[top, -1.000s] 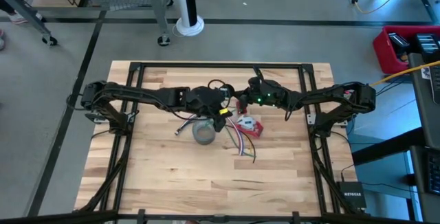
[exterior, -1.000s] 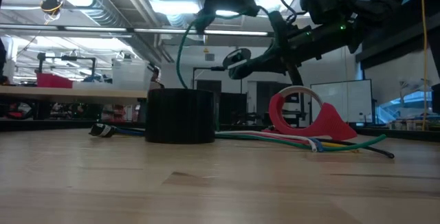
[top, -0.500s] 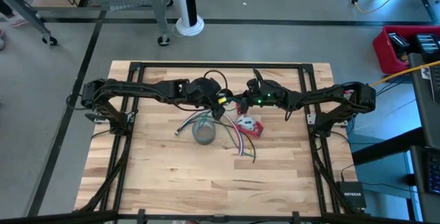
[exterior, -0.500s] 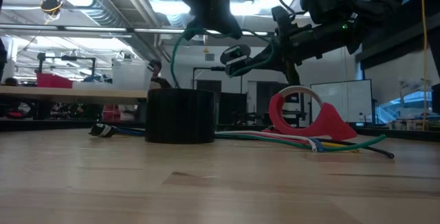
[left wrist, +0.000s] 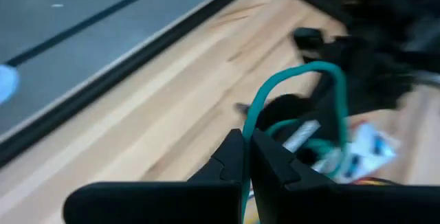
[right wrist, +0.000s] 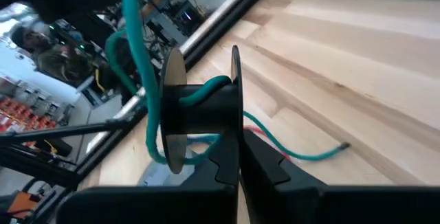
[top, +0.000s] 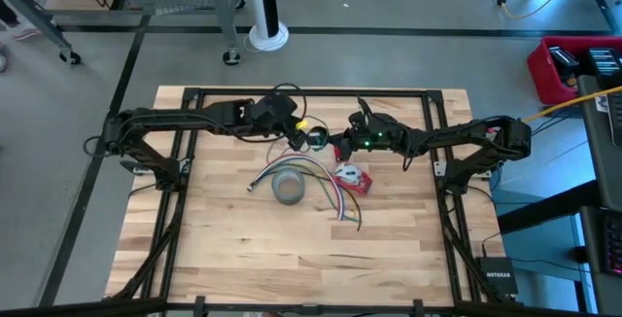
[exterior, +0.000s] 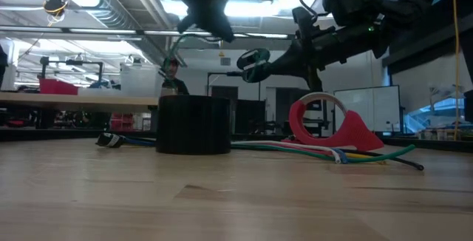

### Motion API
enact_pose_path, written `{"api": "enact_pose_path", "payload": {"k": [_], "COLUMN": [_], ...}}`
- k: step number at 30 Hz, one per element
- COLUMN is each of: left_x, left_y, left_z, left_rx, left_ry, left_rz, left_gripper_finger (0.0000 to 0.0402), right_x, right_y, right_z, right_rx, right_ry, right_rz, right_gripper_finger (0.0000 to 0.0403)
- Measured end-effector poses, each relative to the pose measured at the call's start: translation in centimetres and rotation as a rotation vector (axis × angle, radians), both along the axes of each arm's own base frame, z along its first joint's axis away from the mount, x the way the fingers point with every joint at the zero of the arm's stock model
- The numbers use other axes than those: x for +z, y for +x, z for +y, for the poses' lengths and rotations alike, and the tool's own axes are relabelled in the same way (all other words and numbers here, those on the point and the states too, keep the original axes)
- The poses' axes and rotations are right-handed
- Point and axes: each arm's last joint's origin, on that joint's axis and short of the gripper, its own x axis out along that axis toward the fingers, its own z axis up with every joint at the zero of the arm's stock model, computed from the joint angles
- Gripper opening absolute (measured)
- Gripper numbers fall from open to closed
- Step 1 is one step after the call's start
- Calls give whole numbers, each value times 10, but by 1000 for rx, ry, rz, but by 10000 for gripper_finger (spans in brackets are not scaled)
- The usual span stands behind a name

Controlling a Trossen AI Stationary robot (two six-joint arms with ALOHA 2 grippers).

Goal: Coil cords
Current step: Coil the green wire onto the black spool

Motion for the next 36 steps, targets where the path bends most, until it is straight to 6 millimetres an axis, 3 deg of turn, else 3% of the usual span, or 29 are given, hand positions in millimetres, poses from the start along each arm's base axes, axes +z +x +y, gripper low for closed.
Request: {"api": "enact_pose_path", "payload": {"k": [7,19,36], "left_x": [-2,8,3], "left_y": [-8,4,27], "left_z": [2,-22,-17], "left_rx": [91,6,-32], "left_ry": [26,40,122], "left_rz": [59,-72,-161], "left_gripper_finger": [1,1,1], "right_x": [11,14,19], "right_y": [2,3,3], "right_z": [-1,-1,-1], "right_rx": [-6,-30,-28], "right_ry": [-6,11,96], "right_rz": [-118,-155,-214], "right_gripper_finger": [7,7,7]}}
